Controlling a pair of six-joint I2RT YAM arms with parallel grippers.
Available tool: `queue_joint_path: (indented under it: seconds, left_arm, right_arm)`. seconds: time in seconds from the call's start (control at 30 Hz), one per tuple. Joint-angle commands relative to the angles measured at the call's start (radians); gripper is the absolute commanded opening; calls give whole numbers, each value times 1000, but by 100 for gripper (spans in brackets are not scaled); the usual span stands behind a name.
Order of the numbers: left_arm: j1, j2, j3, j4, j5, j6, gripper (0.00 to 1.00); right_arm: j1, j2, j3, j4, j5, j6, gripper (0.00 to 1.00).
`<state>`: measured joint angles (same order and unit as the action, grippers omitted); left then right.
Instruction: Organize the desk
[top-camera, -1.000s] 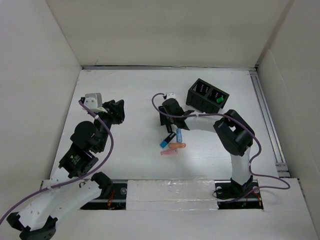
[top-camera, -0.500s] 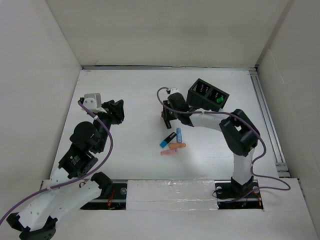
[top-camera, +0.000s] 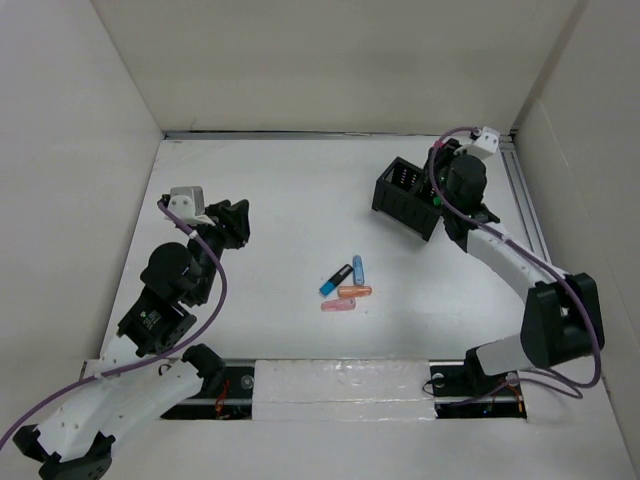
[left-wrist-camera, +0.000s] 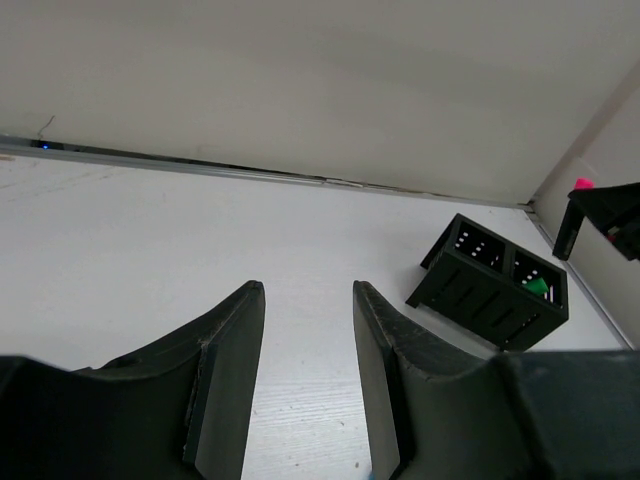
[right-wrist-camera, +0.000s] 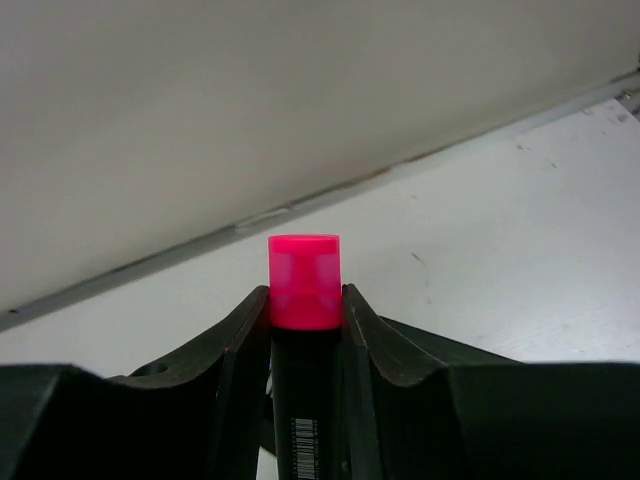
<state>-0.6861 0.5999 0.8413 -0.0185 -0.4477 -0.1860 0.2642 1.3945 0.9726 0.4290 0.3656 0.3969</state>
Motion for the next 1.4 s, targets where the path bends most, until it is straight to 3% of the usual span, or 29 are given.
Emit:
queue_joint_path:
  seconds: [0.0,0.5,0.57,0.67,0.7,0.73,0.8,0.87,0.9,0.93,0.97,1.0,1.03,1.2,1.27,1.3,1.37]
  left_arm:
    - [-3,-3,-4,38,7,-1,37]
    - [-3,15,-8,45,-14,11,38]
    - [-3,20,-4,38,-11,11,38]
    - [-3,20,-11,48,-19,11,39]
    - [-3,20,-11,49,-19,13,39]
    - [-3,24,-8,46,-19,13,39]
    - [-3,28,-7,43,-9,13,39]
    - [-3,34,-8,48,-13,14,39]
    - [-3,34,-10,51,-13,14,39]
    - [-3,37,-5,46,-14,16,39]
    - [-3,40,-4,43,-11,14,39]
    - [-3,40,-4,40,-9,13,39]
    - [-3,38,-4,41,-11,14,39]
    - [-3,38,-7,40,-10,13,39]
    - [-3,35,-8,45,-3,13,39]
    - [-3,35,-10,51,-2,14,39]
    - [-3,40,-5,48,6,14,39]
  right_arm:
    - [-28,100,-8,40,93,-49,18]
    - [-57,161,0,-7,133,-78,22]
    - [-57,172,-15,-9,137,-64,27]
    - [-46,164,-15,-51,142,-30,44]
    - [-37,138,-24,-58,144,-27,57]
    - [-37,118,-32,-55,135,-26,63]
    - [-26,63,-40,-52,118,-24,72]
    - [-2,28,-37,-78,90,-27,73]
    - [30,8,-37,-94,81,-24,70]
    - [50,-21,-44,-108,40,-18,54]
    - [78,-29,-54,-121,12,-12,36]
    - [149,-35,-64,-122,-11,-12,5]
    - [189,-32,-74,-128,-49,0,0]
    - [407,34,-107,-269,-195,-12,0]
    - [483,53,-103,-352,-231,-18,6]
    - [500,57,-109,-367,-246,-18,27]
    - [535,61,-117,-381,-304,-21,51]
